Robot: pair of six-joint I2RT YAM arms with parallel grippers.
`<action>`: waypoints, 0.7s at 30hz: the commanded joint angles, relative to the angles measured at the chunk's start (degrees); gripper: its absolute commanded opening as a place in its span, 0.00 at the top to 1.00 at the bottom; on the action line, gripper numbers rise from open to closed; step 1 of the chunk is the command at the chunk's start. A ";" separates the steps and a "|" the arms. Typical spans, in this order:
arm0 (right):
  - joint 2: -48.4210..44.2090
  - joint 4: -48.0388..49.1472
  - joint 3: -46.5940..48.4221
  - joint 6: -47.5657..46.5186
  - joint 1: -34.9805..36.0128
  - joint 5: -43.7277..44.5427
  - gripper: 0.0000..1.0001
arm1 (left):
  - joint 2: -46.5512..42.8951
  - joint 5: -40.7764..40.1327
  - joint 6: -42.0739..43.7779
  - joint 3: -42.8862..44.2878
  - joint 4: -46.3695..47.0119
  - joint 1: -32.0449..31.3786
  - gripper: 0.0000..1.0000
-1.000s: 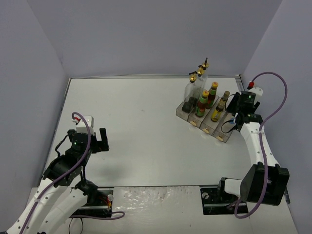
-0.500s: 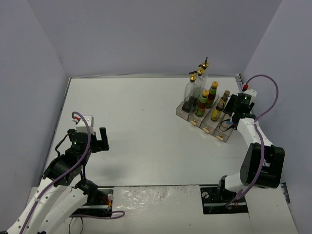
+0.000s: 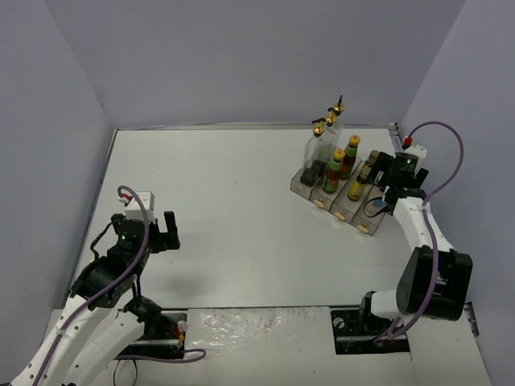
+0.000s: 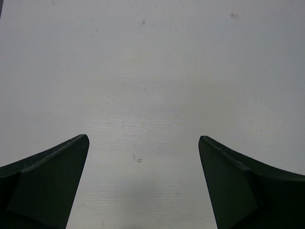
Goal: Organize the condiment bottles
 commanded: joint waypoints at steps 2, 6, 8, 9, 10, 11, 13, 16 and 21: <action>-14.54 -6.68 8.06 -0.53 -0.03 -2.04 0.00 | -0.33 -2.74 -1.42 4.90 -0.28 0.45 0.03; -22.54 -12.52 10.23 -1.51 1.28 -3.16 0.00 | 1.78 -3.05 -1.47 10.30 -3.63 0.39 0.03; -26.84 -14.91 10.97 -1.06 3.82 -1.18 0.00 | 3.12 -3.09 -1.61 13.53 -4.65 0.39 0.03; -29.11 -15.62 11.18 -0.49 4.61 -1.09 0.00 | 3.70 -3.01 -1.65 14.98 -5.26 0.39 0.03; -31.42 -16.32 11.35 0.05 5.48 -0.97 0.00 | 4.24 -2.92 -1.70 16.29 -5.85 0.39 0.03; -33.97 -16.98 11.35 0.41 6.71 -0.75 0.00 | 4.61 -2.77 -1.77 17.04 -6.29 0.39 0.03; -37.81 -18.10 11.42 -0.25 7.53 -2.99 0.00 | 4.86 -2.50 -1.78 18.66 -6.75 0.39 0.03; -42.70 -20.89 11.36 -1.03 7.95 -8.01 0.00 | 5.06 -2.80 -1.52 20.09 -7.84 0.35 0.03; -52.70 -24.36 8.20 -0.58 8.10 -9.50 0.00 | 4.30 -3.90 -0.31 20.05 -8.10 0.39 0.03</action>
